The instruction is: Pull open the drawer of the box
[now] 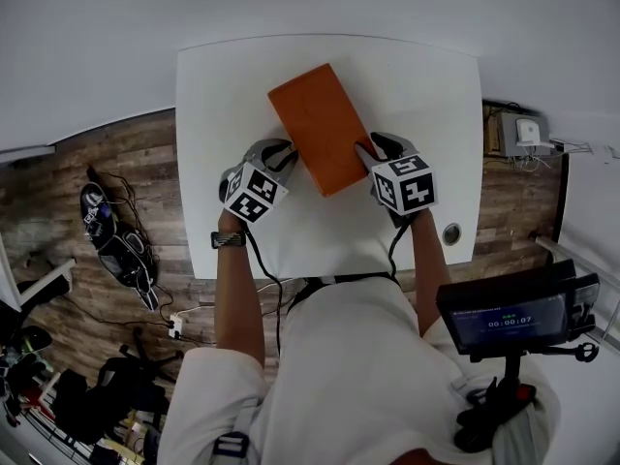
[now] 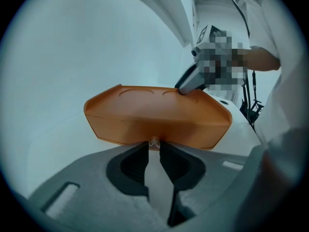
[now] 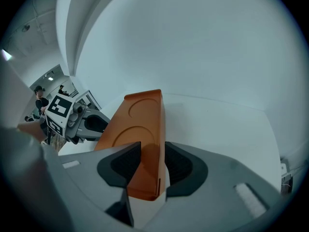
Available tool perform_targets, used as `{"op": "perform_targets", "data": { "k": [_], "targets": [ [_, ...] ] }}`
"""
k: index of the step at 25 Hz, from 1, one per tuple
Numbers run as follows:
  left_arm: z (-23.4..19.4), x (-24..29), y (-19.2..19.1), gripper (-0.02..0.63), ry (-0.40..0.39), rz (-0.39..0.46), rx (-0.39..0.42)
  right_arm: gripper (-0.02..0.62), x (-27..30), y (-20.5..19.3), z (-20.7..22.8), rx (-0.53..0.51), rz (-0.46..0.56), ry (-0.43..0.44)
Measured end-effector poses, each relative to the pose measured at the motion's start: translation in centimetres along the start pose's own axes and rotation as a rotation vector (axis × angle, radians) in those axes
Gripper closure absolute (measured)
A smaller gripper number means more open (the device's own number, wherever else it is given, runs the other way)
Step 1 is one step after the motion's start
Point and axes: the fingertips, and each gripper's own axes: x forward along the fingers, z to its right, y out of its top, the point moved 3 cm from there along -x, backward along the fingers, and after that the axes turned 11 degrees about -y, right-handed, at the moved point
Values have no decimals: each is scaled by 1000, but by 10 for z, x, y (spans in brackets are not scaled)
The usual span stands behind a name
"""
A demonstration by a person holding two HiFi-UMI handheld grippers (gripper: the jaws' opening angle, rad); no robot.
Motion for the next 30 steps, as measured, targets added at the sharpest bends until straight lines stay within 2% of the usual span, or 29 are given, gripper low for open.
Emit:
{"op": "perform_targets", "data": {
  "k": [8,30],
  "targets": [
    [-1,1,2,531,-4,7,-8,413,1,1,6,24,-12,-14],
    [-4,-13,-12,531,12,5,-57,410,3,2,13,63,-18,-16]
  ]
}}
